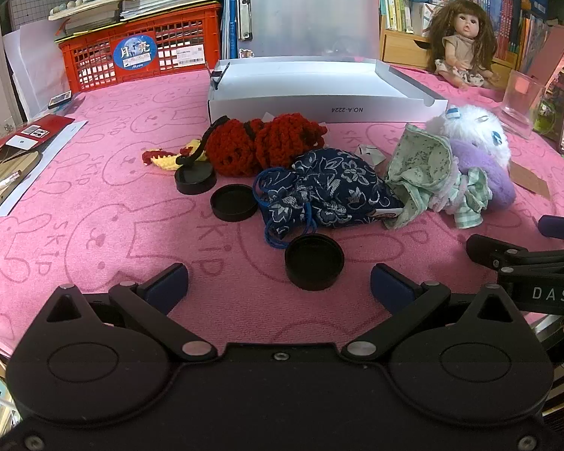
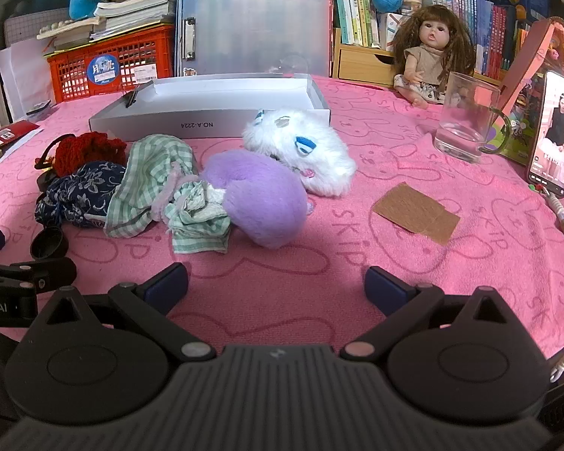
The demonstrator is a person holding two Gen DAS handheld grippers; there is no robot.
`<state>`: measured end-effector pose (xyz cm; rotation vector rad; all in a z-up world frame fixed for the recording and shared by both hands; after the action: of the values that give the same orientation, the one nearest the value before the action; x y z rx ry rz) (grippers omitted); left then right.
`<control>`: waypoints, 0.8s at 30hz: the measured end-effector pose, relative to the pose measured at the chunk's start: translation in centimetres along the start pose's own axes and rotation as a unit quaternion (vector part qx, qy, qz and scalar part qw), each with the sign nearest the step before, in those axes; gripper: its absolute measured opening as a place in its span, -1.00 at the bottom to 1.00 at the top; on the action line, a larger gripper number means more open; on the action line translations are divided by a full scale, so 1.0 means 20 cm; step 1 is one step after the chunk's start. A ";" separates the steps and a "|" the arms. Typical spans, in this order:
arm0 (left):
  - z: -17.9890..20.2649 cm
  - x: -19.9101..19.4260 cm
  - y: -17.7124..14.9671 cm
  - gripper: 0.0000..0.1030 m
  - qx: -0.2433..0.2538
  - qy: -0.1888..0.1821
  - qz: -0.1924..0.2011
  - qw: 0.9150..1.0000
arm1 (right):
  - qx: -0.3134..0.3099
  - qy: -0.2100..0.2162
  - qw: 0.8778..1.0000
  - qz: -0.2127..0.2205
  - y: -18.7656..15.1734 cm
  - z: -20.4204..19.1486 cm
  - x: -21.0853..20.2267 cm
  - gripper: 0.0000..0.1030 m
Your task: Organize objects
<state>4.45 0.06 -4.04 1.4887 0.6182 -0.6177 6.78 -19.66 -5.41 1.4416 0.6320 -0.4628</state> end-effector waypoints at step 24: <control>-0.05 -0.04 0.02 0.31 -0.009 -0.009 0.015 1.000 | -0.001 0.028 0.999 0.038 0.04 -0.05 -0.08 0.66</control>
<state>4.12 1.02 -3.09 1.4705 0.5855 -0.6014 6.04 -18.78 -3.79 1.4758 0.6200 -0.3626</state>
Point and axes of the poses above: each gripper's, at about its wrist camera, not at the fingertips, and x roughly the way its jaws point, z to its right, y to its top, the point moved 6 cm from there along x, roughly the way its jaws point, and after that the axes turned 3 degrees about -z, right-handed, at the moved point
